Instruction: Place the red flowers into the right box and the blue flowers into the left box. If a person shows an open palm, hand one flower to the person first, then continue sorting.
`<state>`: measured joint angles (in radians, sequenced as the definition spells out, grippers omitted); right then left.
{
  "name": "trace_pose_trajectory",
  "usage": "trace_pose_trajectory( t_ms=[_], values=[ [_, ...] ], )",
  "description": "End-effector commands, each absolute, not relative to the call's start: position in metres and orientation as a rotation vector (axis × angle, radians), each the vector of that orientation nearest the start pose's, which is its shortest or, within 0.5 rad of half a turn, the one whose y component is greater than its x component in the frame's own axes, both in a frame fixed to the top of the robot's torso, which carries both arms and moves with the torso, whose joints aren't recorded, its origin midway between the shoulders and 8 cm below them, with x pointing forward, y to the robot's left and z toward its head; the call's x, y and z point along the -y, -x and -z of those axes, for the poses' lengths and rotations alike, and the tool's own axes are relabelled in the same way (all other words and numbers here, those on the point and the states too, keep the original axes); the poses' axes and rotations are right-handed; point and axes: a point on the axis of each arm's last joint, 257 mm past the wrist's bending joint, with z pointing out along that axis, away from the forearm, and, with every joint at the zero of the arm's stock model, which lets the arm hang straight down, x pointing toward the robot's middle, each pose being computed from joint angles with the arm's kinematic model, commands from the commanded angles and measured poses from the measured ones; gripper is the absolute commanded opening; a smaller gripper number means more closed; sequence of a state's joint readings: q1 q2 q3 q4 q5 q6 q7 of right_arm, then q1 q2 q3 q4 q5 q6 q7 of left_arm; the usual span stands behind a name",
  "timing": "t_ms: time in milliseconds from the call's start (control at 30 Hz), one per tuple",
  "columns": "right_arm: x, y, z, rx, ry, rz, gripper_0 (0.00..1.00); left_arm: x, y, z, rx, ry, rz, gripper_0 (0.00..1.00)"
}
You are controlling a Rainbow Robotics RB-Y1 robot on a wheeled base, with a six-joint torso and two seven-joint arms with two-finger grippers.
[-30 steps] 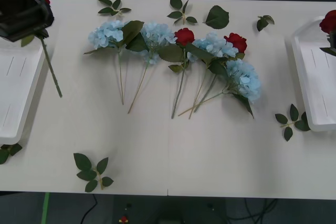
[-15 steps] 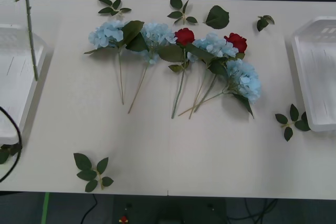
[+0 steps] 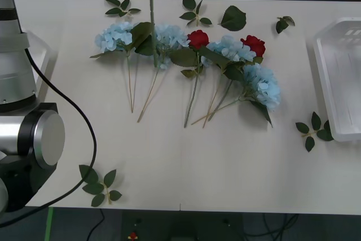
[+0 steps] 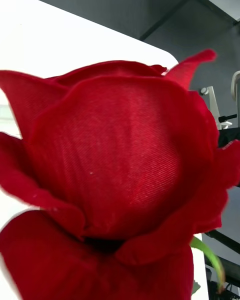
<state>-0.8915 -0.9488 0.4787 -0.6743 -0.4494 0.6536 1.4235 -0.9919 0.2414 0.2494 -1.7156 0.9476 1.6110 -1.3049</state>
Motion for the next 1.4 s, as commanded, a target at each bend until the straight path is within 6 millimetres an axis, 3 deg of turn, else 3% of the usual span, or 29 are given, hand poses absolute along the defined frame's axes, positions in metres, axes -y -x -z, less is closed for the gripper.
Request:
trace_pose_trajectory(
  t_ms=[33, 100, 133, 167, 200, 333, 533, 700, 833, 1000, 1133, 1400],
  values=[
    [0.6, -0.643, 0.103, -2.126, 0.022, 0.752, 0.0, 0.029, -0.497, -0.124, -1.903, -0.549, 0.991, 0.0],
    [0.601, -0.642, 0.103, -2.127, 0.023, 0.755, 0.0, 0.046, -0.493, -0.125, -1.869, -0.593, 0.988, 0.0],
    [0.601, -0.642, 0.103, -2.126, 0.021, 0.754, 0.27, 0.057, -0.489, -0.126, -1.844, -0.624, 0.991, 0.0],
    [0.601, -0.643, 0.103, -2.125, 0.019, 0.752, 0.81, 0.066, -0.485, -0.127, -1.825, -0.649, 0.999, 0.0],
    [0.6, -0.643, 0.102, -2.123, 0.017, 0.749, 1.0, 0.072, -0.483, -0.126, -1.815, -0.669, 0.995, 0.0],
    [0.6, -0.643, 0.103, -2.123, 0.02, 0.743, 1.0, 0.088, -0.472, -0.119, -1.764, -0.79, 0.963, 0.0],
    [0.584, -0.643, 0.099, -2.157, -0.01, 0.643, 1.0, 0.093, -0.458, -0.096, -1.682, -0.978, 0.907, 0.0],
    [0.547, -0.634, 0.092, -2.207, -0.008, 0.465, 1.0, 0.11, -0.437, -0.084, -1.555, -1.039, 1.032, 0.0],
    [0.504, -0.625, 0.08, -2.186, 0.029, 0.267, 1.0, 0.125, -0.427, -0.071, -1.499, -1.04, 1.096, 0.0],
    [0.443, -0.609, 0.059, -2.114, 0.147, 0.091, 1.0, 0.127, -0.423, -0.065, -1.5, -1.036, 1.125, 0.0],
    [0.409, -0.595, 0.037, -2.046, 0.242, 0.016, 1.0, 0.127, -0.421, -0.067, -1.494, -1.033, 1.149, 0.0],
    [0.388, -0.556, 0.018, -2.004, 0.43, -0.072, 1.0, 0.127, -0.421, -0.067, -1.494, -1.033, 1.149, 0.0]
  ],
)
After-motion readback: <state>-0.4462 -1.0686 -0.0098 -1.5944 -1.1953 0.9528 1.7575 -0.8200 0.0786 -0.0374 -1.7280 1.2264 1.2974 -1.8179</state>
